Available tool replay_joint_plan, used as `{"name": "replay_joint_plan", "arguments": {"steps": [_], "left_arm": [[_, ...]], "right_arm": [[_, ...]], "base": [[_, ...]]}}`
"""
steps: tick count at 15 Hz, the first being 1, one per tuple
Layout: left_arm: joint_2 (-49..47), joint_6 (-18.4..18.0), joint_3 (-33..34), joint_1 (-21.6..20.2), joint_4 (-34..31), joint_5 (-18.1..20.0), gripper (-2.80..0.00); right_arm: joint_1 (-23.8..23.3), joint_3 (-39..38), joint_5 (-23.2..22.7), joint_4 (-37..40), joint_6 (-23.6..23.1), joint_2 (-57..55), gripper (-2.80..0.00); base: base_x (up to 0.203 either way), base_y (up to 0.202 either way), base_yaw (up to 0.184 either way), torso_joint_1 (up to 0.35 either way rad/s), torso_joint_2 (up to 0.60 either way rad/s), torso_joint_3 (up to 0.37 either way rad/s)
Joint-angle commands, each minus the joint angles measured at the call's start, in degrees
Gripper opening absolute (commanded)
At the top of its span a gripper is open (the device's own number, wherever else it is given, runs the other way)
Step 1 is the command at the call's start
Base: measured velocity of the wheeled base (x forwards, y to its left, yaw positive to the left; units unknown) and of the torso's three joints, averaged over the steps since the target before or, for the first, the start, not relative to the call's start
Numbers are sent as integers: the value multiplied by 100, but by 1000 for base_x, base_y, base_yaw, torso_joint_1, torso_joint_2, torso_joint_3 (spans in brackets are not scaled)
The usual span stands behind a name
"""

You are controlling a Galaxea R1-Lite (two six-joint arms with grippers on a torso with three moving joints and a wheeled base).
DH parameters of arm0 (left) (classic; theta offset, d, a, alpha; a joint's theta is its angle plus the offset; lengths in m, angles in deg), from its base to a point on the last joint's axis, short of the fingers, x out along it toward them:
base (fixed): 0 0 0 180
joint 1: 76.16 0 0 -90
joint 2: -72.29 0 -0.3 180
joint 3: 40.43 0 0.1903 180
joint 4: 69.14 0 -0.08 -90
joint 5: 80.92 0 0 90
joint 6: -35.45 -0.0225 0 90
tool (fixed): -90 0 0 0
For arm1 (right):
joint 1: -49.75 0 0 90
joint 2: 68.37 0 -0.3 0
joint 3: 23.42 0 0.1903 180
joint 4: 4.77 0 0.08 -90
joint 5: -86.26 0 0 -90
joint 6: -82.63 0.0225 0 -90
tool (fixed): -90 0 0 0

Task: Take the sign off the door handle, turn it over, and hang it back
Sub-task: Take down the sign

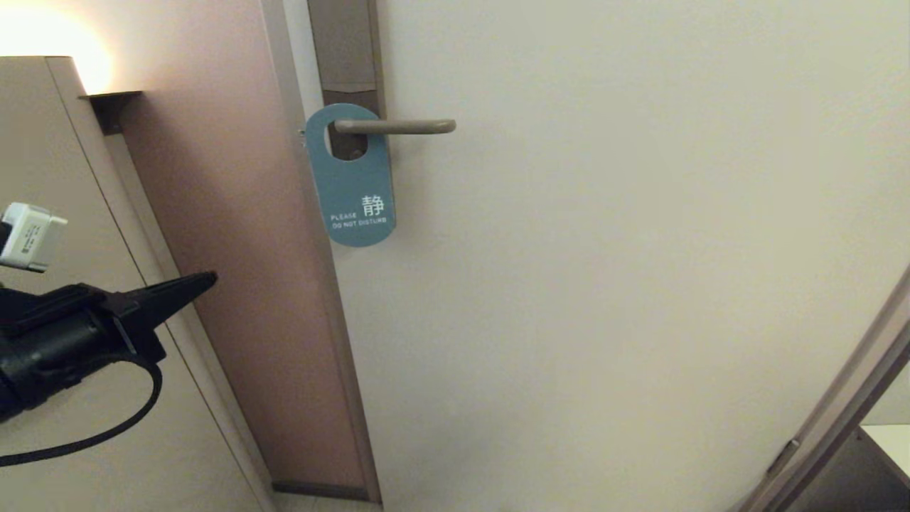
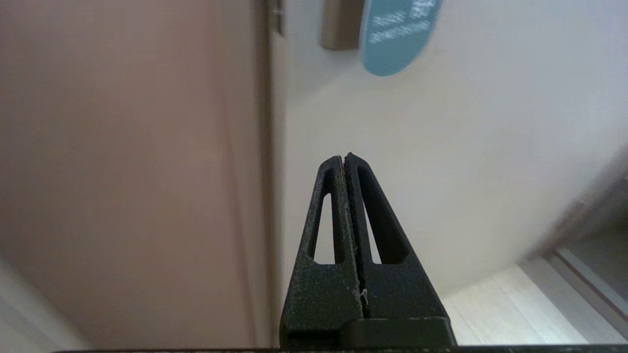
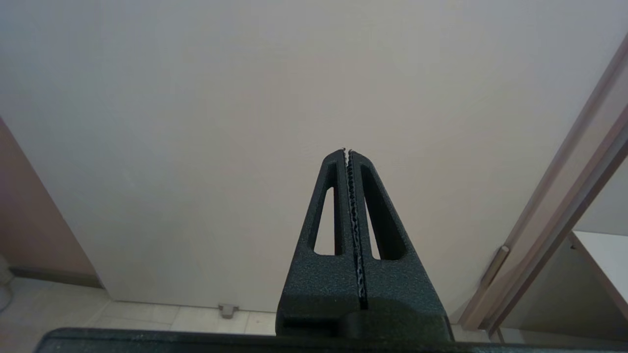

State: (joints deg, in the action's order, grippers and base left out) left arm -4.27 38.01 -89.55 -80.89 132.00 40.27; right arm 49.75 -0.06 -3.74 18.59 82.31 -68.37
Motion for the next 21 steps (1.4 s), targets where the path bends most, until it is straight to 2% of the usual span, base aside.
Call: {"name": "replay_joint_plan", "arguments": {"steps": [1,3,6,14,15,21], "left_arm": [[-391,2,-189,-10,35,163,-280],[-702,12,-514,-10,33,275,-280],[-1070,72,-846,-10,37,762,-280],[-1528,71,-1301,-7,184,790,-280],[-1602,69,-1301,-2,306,792,0],[-1670,43,-1405,140,427,815,0]], "right_arm": [[0,0,0,0,-3,0,-280],[0,0,0,0,-3,0,-280],[0,0,0,0,-3,0,-280],[0,0,0,0,-3,0,-280],[0,0,0,0,-3,0,-280],[0,0,0,0,-3,0,-280]], "base": [[0,0,0,0,0,0],[0,0,0,0,0,0],[0,0,0,0,0,0],[0,0,0,0,0,0],[0,0,0,0,0,0],[0,0,0,0,0,0]]}}
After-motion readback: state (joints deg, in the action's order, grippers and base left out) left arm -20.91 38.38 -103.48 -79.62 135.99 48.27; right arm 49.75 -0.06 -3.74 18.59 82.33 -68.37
